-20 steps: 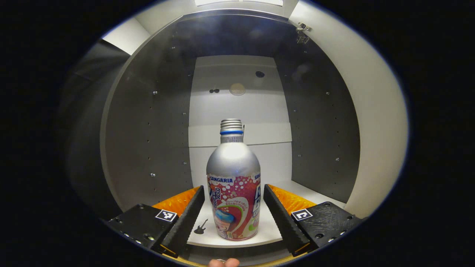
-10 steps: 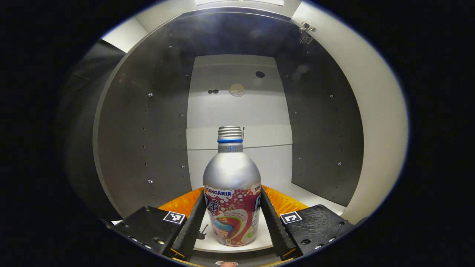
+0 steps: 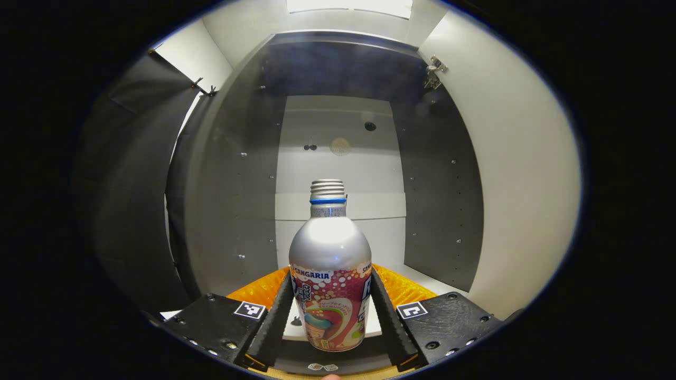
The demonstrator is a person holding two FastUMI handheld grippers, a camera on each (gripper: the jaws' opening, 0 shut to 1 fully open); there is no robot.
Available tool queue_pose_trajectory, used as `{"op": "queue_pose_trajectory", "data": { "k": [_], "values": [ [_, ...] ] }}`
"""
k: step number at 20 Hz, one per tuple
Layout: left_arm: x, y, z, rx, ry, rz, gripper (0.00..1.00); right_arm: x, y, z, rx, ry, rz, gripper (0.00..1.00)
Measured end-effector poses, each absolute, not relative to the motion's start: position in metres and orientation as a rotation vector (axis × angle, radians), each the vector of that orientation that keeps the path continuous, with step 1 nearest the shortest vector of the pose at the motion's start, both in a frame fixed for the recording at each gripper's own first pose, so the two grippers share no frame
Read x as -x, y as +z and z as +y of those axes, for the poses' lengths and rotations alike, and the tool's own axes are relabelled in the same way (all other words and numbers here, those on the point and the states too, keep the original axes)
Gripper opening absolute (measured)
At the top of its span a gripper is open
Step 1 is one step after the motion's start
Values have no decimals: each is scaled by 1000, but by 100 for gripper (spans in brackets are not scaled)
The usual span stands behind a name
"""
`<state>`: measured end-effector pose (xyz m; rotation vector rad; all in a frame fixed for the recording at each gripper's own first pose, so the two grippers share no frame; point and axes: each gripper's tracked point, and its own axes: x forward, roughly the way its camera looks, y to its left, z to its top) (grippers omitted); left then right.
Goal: Open the cabinet door with the right hand, grasp the bottle in the cabinet with the left hand and place it on the coaster, then close the cabinet door with the right hand.
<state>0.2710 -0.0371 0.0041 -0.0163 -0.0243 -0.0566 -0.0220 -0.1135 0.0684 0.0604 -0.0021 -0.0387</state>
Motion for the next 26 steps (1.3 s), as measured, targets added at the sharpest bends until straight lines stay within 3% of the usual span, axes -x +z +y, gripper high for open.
{"op": "queue_pose_trajectory", "data": {
  "k": [5,9,17,26],
  "values": [
    [-214,-11,-12,10,-26,-7,75,25,79,-107,-51,0,-34,81],
    [-165,-59,15,-12,27,50,75,28,87,-105,-44,14,-59,81],
    [-74,-187,80,-59,287,162,75,41,101,-95,-104,37,-99,80],
    [-48,-262,106,-77,380,219,75,53,115,-99,-67,-19,-104,80]
  ]
}}
